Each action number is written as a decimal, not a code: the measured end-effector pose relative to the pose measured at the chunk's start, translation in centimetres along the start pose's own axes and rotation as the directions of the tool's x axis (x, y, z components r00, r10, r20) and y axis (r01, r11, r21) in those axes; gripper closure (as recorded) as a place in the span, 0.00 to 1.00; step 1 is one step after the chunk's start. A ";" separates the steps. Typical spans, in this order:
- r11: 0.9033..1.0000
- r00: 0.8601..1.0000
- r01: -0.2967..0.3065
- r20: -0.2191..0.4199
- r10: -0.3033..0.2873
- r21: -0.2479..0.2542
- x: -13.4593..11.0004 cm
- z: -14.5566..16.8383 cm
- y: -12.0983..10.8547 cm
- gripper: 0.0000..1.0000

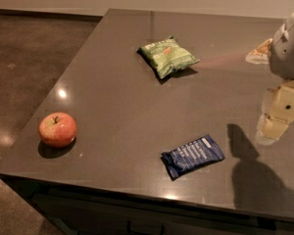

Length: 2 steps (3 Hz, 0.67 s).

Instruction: Move rxbar blueberry near apple

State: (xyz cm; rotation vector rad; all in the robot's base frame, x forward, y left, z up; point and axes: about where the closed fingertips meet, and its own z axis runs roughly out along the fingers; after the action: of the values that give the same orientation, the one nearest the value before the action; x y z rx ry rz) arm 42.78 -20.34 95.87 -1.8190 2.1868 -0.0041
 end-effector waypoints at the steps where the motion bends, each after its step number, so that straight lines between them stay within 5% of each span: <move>1: 0.996 0.997 0.070 0.038 -0.068 -0.062 -1.1 2.0 2.0 0.00; 2: 0.976 0.983 0.174 0.086 -0.164 -0.133 -3.4 4.9 4.4 0.00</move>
Offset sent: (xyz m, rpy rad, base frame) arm -0.0362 0.0705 -0.0737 0.0756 0.1444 0.3001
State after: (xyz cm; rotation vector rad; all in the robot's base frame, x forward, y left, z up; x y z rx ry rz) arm 40.17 -15.30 91.08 -2.0417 2.0210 0.1823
